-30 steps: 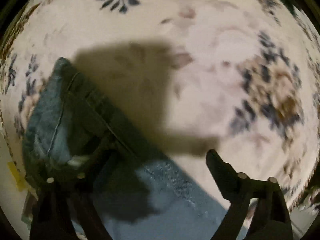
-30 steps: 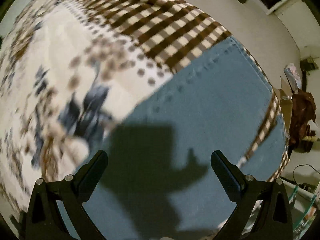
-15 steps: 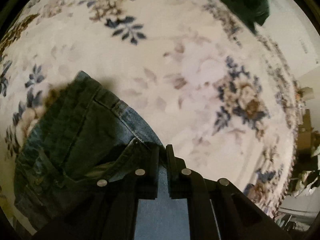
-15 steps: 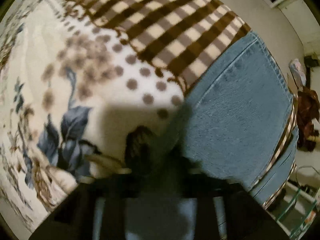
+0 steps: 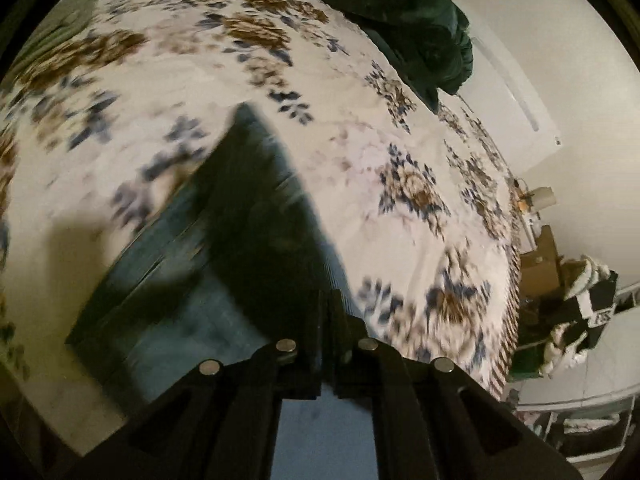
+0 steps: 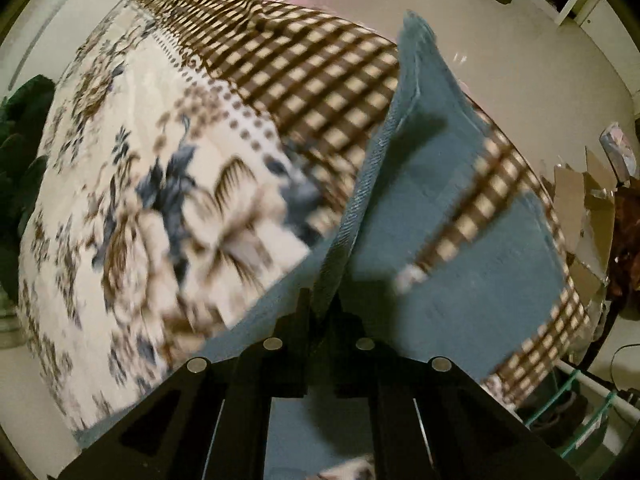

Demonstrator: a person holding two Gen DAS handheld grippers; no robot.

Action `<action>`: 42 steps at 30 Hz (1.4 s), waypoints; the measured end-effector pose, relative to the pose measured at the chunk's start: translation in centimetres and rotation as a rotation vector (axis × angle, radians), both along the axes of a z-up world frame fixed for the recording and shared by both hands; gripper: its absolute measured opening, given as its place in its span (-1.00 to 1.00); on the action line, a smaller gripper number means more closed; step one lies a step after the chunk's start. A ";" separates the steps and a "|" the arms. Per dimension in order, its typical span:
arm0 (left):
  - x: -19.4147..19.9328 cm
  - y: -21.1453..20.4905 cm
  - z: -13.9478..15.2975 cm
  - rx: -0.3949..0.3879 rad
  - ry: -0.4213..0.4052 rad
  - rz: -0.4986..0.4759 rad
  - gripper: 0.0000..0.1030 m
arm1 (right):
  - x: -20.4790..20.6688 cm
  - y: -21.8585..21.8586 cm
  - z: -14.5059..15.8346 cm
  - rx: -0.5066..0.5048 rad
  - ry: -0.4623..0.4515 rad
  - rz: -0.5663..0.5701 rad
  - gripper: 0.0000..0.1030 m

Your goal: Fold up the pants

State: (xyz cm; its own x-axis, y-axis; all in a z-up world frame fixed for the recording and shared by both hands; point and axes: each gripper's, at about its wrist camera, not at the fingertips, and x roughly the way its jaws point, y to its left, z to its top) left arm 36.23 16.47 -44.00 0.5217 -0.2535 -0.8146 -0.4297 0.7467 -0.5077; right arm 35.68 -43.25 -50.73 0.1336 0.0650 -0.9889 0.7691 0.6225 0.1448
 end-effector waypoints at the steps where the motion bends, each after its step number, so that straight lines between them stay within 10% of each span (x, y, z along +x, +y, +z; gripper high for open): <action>1: -2.0 0.3 0.0 0.008 0.000 0.011 -0.98 | -1.6 0.5 0.3 0.004 -0.003 0.014 -0.88; 10: -11.3 2.1 -5.5 -0.106 0.042 0.151 -0.95 | -14.2 1.9 -2.9 0.045 0.040 0.058 -0.89; 13: -9.7 2.3 -5.8 -0.123 0.008 0.168 -0.61 | -16.0 1.6 -4.1 0.053 0.052 0.042 -0.89; 16: -8.4 3.1 -6.4 -0.117 -0.028 0.186 0.25 | -16.9 1.2 -5.0 0.042 0.067 0.039 -0.89; 20: -6.8 4.9 -8.8 -0.110 0.026 0.211 0.33 | -17.2 0.7 -6.4 0.086 0.070 0.032 -0.86; 22: -6.8 5.8 -10.3 -0.090 0.087 0.228 0.33 | -17.5 0.5 -6.8 0.108 0.063 0.036 -0.76; 25: -7.4 7.3 -12.1 -0.082 0.131 0.272 0.33 | -18.5 0.3 -7.0 0.127 0.027 0.024 -0.05; 32: -7.3 8.4 -15.5 -0.086 0.107 0.310 0.18 | -20.3 0.0 -8.1 0.164 -0.038 -0.047 0.06; 33: -7.3 8.2 -15.2 -0.071 0.086 0.298 -0.18 | -20.6 -0.1 -8.6 0.178 -0.049 -0.067 0.06; 34: -7.0 8.0 -15.0 -0.043 0.074 0.269 -1.00 | -20.8 -0.2 -8.9 0.188 -0.055 -0.082 0.06; 42: -7.7 9.1 -12.4 0.015 -0.008 0.204 -1.00 | -24.6 -3.6 -9.0 0.157 -0.164 -0.309 0.06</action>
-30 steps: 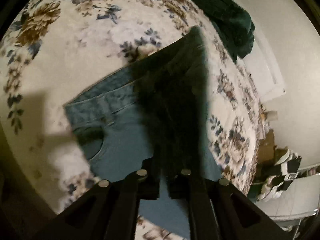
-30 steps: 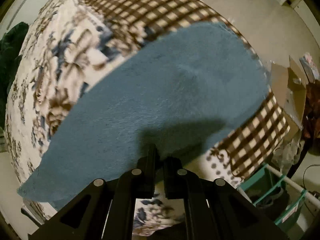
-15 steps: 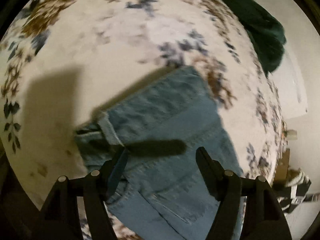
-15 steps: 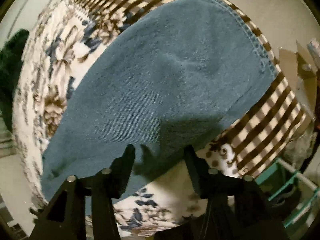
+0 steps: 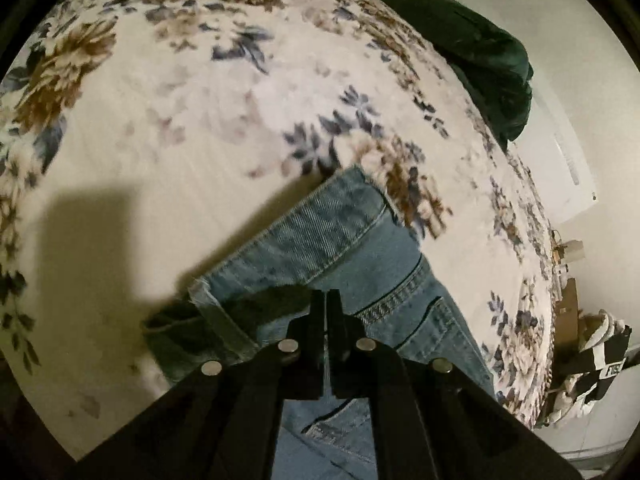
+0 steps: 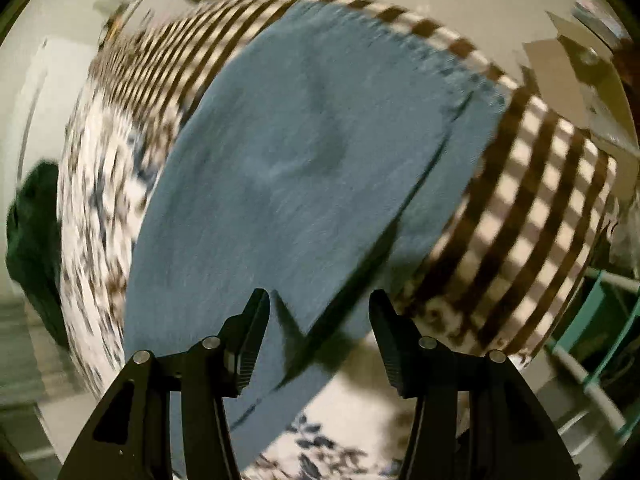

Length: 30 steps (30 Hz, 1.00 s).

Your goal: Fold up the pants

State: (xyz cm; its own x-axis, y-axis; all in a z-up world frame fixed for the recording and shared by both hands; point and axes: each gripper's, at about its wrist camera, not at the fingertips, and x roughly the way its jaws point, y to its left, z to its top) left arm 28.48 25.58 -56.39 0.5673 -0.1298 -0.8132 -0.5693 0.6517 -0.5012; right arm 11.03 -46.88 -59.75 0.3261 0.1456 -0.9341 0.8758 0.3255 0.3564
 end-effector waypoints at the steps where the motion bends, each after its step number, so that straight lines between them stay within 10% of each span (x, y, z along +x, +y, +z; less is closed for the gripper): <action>1: -0.2 0.3 0.1 -0.016 -0.003 0.001 -1.00 | -0.3 -0.5 -0.2 0.005 -0.014 -0.020 0.06; 4: -0.7 0.7 -0.6 -0.089 0.042 -0.015 -0.91 | -0.3 -2.0 -0.8 0.014 -0.045 -0.057 0.06; 6: -1.2 0.6 -1.6 -0.128 0.075 -0.021 -0.64 | -0.3 -2.7 -0.7 -0.015 -0.061 -0.081 -0.55; 8: -1.9 0.6 -1.8 -0.113 0.085 0.005 0.02 | -0.2 -3.5 0.3 -0.087 -0.028 -0.080 -0.73; 10: -2.2 0.6 -2.0 -0.120 0.064 0.024 0.21 | 0.3 -4.1 1.2 -0.159 0.010 -0.055 -0.78; 12: -2.0 0.7 -2.6 -0.118 0.064 0.048 0.21 | 1.0 -4.6 1.8 -0.258 0.078 0.010 -0.85; 16: -1.0 1.4 -4.7 -0.152 0.091 0.109 0.19 | 1.7 -5.3 -0.3 -0.101 0.046 0.072 -0.79; 18: -0.7 1.5 -5.0 -0.125 0.083 0.126 0.12 | 1.8 -5.1 -1.0 -0.060 0.038 0.083 -0.38; 20: -0.6 1.2 -4.2 -0.055 0.073 0.112 -0.49 | 1.4 -5.2 -1.4 -0.012 0.002 0.052 -0.10; 23: -1.3 1.1 -3.0 -0.007 0.034 0.076 -0.71 | 1.0 -5.0 -2.3 0.022 -0.008 0.016 -0.07; 25: -1.8 1.2 -2.1 0.015 0.010 0.061 -0.72 | 0.8 -4.7 -2.4 0.010 -0.021 -0.009 -0.16; 27: -2.6 1.4 -0.4 0.032 -0.017 0.045 -0.73 | 0.8 -4.3 -1.9 -0.058 0.006 -0.009 -0.95; 30: -3.3 1.9 2.2 0.036 -0.059 0.024 -0.73 | 0.5 -4.5 -0.6 -0.124 0.023 -0.006 -0.96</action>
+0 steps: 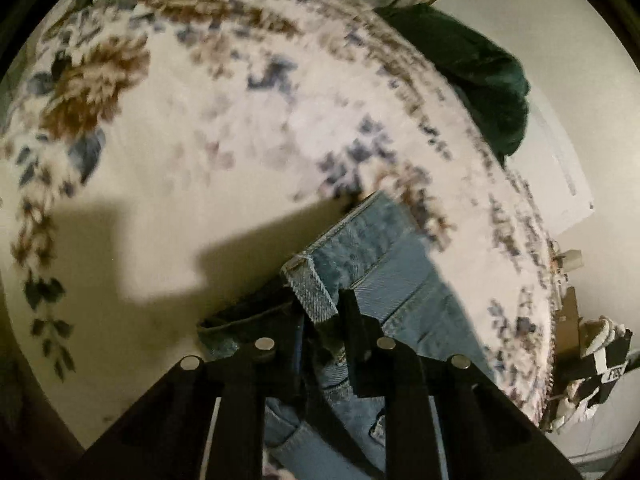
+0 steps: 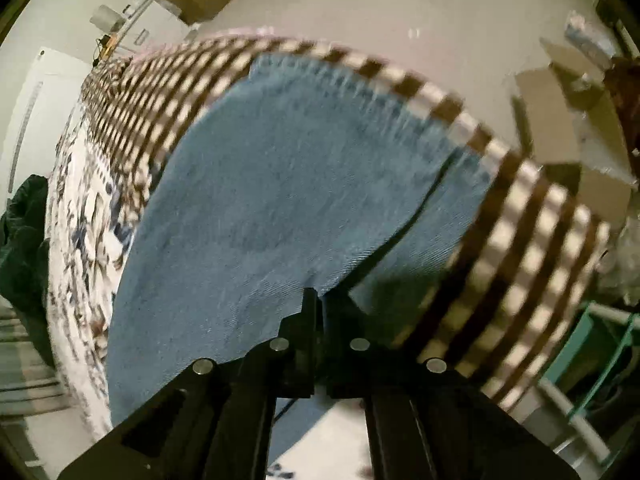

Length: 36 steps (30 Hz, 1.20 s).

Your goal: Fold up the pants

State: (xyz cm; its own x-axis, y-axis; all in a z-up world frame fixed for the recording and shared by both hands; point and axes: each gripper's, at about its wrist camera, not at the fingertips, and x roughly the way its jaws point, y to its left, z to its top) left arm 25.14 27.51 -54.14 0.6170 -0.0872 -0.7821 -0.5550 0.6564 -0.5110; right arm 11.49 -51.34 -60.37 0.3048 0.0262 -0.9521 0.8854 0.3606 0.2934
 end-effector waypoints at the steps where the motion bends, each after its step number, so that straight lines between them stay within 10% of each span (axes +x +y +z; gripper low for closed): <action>1: -0.1 0.1 0.8 0.011 -0.001 -0.013 -0.73 | -0.1 -0.1 0.5 -0.012 -0.001 0.001 -0.96; 12: -1.4 0.6 -3.5 -0.026 0.144 -0.039 -0.72 | -2.7 -1.6 1.2 -0.048 0.074 0.079 -0.96; 19: -1.2 -1.8 -2.7 0.077 0.322 -0.074 -0.20 | -5.7 -4.7 -0.7 0.090 0.009 0.008 -0.73; 21: -1.2 -4.0 -1.4 0.139 0.330 -0.130 0.01 | -6.9 -5.8 0.3 0.056 -0.043 -0.028 -0.32; 29: 0.4 -18.5 1.8 0.248 0.263 -0.449 0.23 | -6.7 -10.6 -0.6 0.010 -0.082 -0.143 -0.28; 31: 1.4 -21.8 1.2 0.247 0.268 -0.531 0.23 | -6.1 -11.0 -1.1 0.011 -0.085 -0.131 -0.41; 32: 1.5 -24.0 0.6 0.235 0.273 -0.573 0.23 | -5.9 -10.9 -0.9 -0.012 -0.082 -0.127 -0.81; 36: 1.2 -31.5 -1.2 0.224 0.275 -0.725 0.23 | -6.7 -10.3 1.7 -0.062 -0.095 -0.121 -0.85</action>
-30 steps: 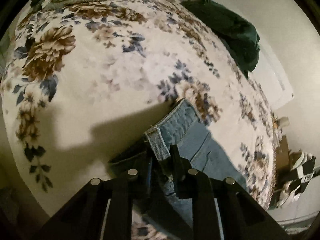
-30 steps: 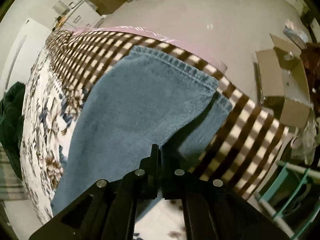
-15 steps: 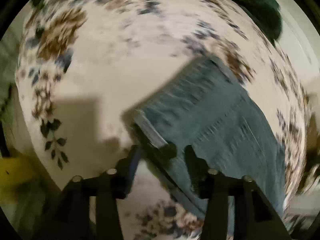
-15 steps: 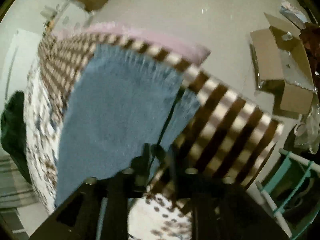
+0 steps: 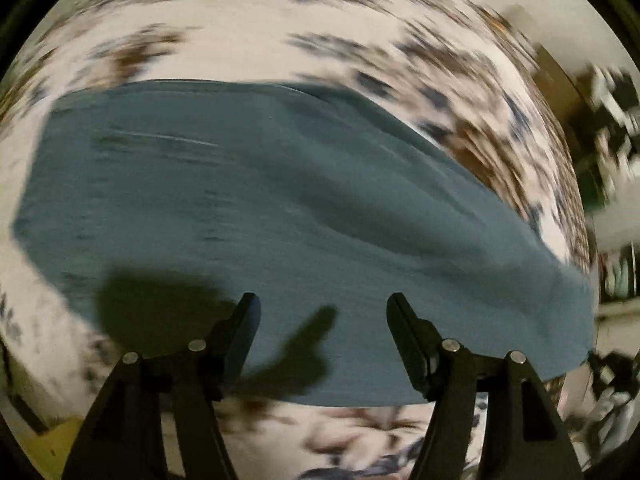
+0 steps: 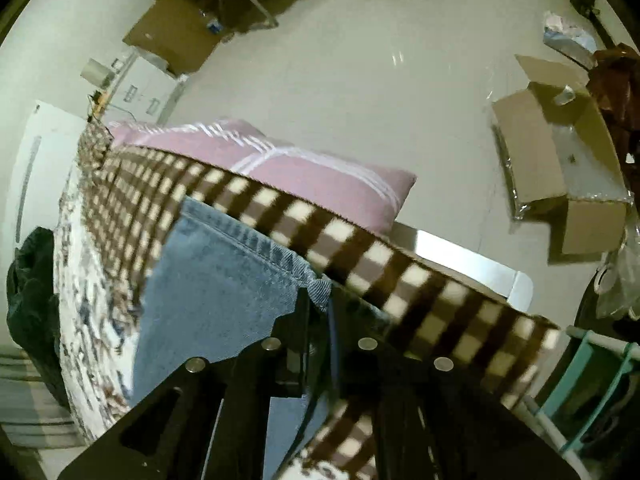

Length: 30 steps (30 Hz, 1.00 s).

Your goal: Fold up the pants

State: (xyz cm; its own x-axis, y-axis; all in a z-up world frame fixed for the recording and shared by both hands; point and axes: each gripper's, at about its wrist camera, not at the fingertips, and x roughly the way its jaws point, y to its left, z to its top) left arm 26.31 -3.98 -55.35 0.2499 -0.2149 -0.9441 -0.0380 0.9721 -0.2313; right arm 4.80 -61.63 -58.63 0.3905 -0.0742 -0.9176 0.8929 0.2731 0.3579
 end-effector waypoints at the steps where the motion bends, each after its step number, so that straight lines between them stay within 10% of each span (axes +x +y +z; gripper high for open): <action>1: -0.1 -1.7 -0.6 0.005 0.008 -0.038 0.23 | -0.3 0.1 0.7 -0.005 -0.002 -0.002 -0.85; 6: 0.3 -5.3 -4.1 0.040 0.067 -0.116 0.24 | -1.6 -0.4 -1.5 0.101 0.050 0.063 -0.80; 11: 0.7 -6.1 -5.2 -0.033 0.052 -0.160 1.00 | -4.8 -1.2 -3.9 0.248 -0.102 0.002 -0.05; 30: 0.1 -7.8 -6.0 0.077 -0.013 -0.099 1.00 | -3.3 1.3 -9.1 0.336 -0.639 0.000 0.17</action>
